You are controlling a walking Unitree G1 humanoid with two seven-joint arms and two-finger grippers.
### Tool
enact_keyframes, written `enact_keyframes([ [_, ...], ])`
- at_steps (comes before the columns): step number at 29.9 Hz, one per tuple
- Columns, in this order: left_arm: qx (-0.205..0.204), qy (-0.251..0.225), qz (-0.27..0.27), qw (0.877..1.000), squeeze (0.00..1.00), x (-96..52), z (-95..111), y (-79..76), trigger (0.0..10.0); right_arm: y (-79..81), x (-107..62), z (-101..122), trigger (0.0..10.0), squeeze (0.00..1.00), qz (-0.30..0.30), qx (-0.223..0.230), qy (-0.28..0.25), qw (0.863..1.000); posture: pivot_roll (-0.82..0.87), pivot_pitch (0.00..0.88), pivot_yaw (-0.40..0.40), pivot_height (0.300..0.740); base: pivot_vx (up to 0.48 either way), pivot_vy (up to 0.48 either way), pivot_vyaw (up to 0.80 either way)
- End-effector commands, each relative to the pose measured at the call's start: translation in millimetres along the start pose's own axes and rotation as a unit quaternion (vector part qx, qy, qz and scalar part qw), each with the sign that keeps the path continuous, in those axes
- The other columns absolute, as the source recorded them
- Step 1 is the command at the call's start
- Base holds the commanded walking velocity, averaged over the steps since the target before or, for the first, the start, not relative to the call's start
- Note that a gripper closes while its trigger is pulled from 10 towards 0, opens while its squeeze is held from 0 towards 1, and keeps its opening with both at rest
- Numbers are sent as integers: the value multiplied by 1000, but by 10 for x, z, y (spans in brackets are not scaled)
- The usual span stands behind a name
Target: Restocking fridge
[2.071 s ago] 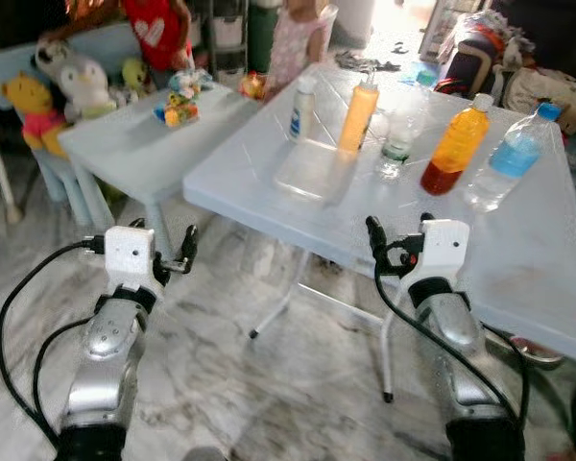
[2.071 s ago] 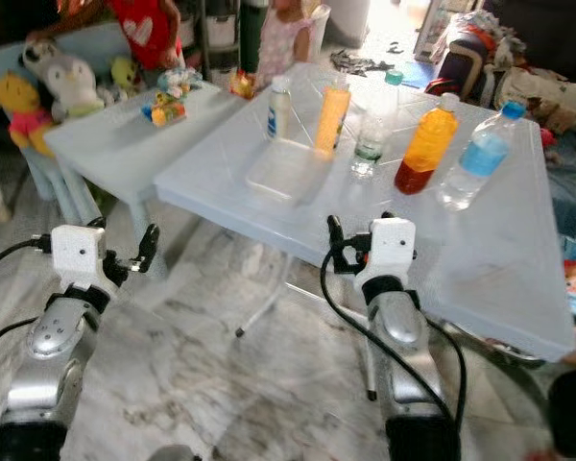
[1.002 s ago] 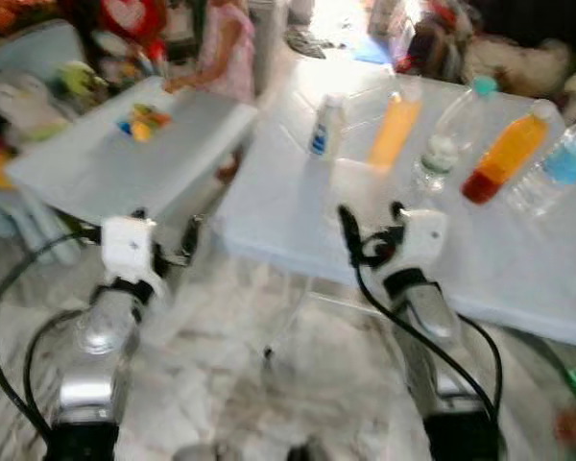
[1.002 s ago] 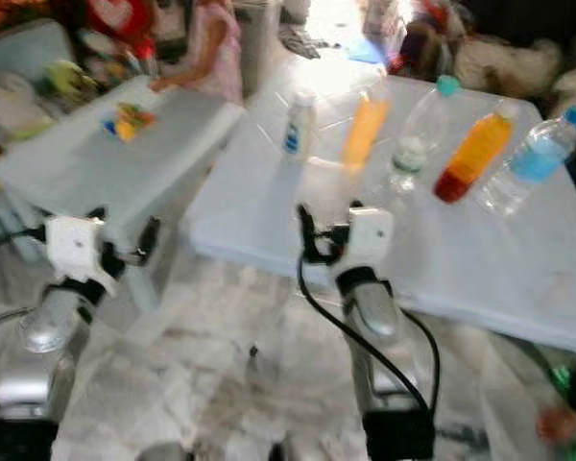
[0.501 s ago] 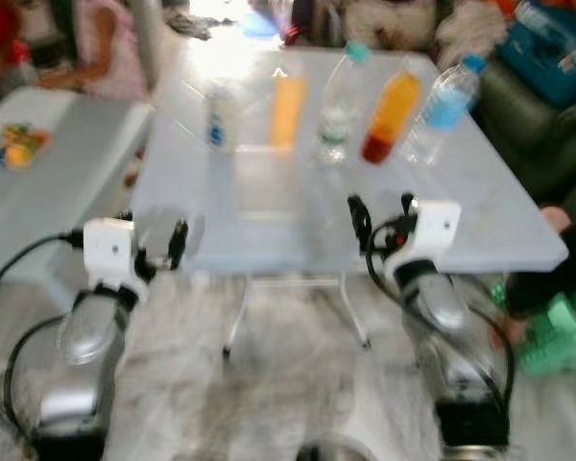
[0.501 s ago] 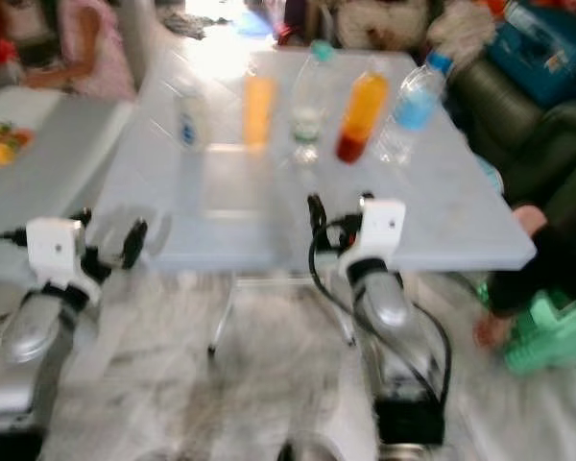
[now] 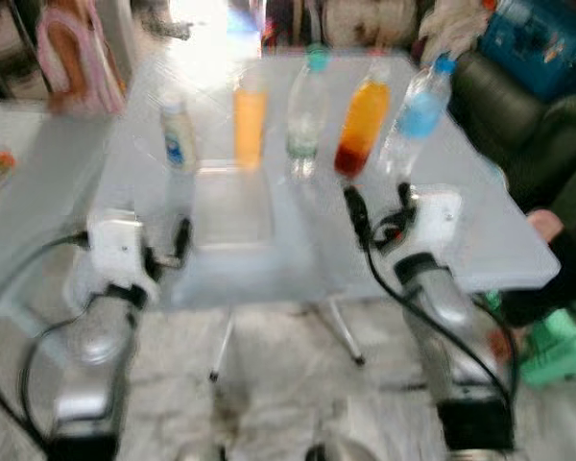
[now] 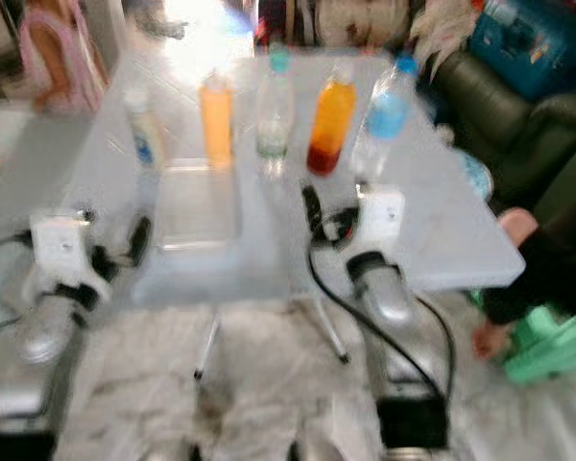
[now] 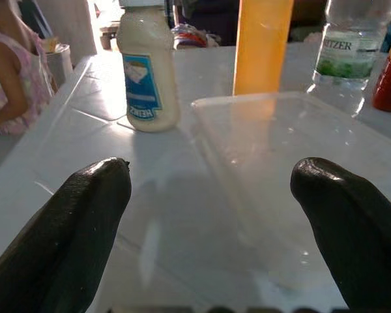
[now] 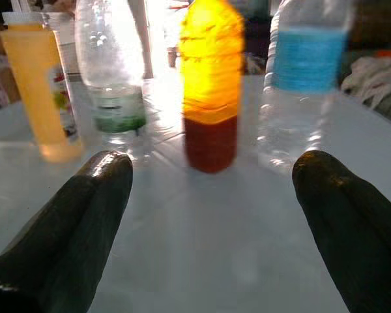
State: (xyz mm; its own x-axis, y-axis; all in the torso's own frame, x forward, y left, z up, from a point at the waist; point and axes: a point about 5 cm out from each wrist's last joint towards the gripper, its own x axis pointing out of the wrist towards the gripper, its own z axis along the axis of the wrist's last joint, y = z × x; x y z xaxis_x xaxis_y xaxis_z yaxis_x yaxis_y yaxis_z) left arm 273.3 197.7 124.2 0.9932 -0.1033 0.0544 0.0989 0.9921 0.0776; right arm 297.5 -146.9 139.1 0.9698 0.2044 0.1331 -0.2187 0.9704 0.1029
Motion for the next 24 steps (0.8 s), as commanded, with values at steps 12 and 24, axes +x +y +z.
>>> enact_keyframes([
  [12,25,9,20,999,0,-28,-17,115,10000,46,68,145,10000,0,21,34,-34,999,35,76,-41,740,0,0,769],
  [24,5,39,15,999,0,-150,-190,106,10000,-68,141,48,10000,0,-1,27,-3,1000,38,45,-21,740,0,0,127],
])
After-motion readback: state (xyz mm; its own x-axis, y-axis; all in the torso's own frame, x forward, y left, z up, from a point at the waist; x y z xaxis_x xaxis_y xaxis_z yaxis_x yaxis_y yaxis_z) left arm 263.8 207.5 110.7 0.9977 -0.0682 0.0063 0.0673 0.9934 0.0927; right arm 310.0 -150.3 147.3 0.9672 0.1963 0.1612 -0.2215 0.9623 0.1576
